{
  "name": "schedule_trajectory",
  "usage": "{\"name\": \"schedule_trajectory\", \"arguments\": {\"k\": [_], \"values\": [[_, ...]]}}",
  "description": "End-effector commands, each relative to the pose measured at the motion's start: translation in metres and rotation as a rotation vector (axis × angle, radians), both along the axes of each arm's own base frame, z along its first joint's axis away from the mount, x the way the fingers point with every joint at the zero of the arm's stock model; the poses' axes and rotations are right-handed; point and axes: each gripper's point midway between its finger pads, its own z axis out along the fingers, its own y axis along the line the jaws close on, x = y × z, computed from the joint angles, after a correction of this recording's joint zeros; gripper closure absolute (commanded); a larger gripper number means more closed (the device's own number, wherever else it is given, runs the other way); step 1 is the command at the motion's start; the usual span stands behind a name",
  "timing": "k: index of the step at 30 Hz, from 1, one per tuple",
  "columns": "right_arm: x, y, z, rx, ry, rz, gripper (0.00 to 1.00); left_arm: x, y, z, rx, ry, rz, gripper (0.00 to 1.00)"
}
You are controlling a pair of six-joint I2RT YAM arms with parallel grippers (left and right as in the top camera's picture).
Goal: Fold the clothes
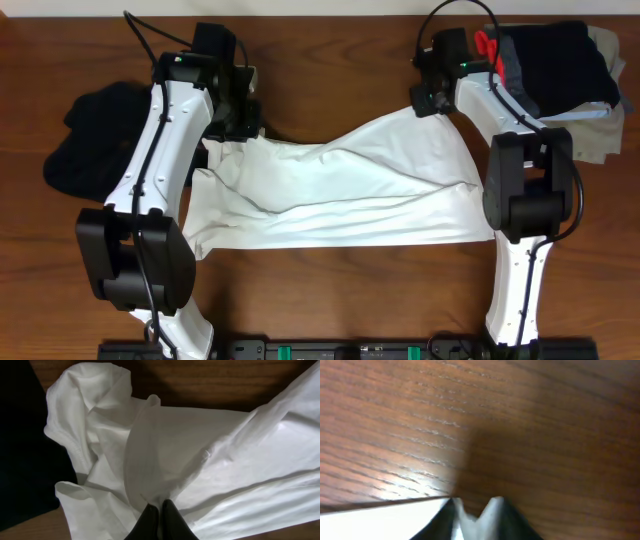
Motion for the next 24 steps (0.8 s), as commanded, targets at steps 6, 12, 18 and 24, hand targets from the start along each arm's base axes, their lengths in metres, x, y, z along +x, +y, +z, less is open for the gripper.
{"name": "schedule_trajectory", "arguments": {"k": [6,12,18,24], "values": [[0.002,-0.015,0.004,-0.028,0.015,-0.067,0.99,0.026,0.005,0.001,0.031,-0.096,0.037,0.94],[0.014,-0.029,0.07,-0.016,-0.067,-0.096,0.97,0.064,0.014,0.015,0.038,-0.255,0.097,0.94],[0.008,-0.048,0.117,-0.008,-0.084,-0.13,0.95,0.079,0.022,0.026,0.025,-0.316,0.134,0.94],[-0.014,-0.052,0.142,0.045,-0.047,-0.129,0.95,0.079,0.023,0.03,0.024,-0.319,0.136,0.94]]}}
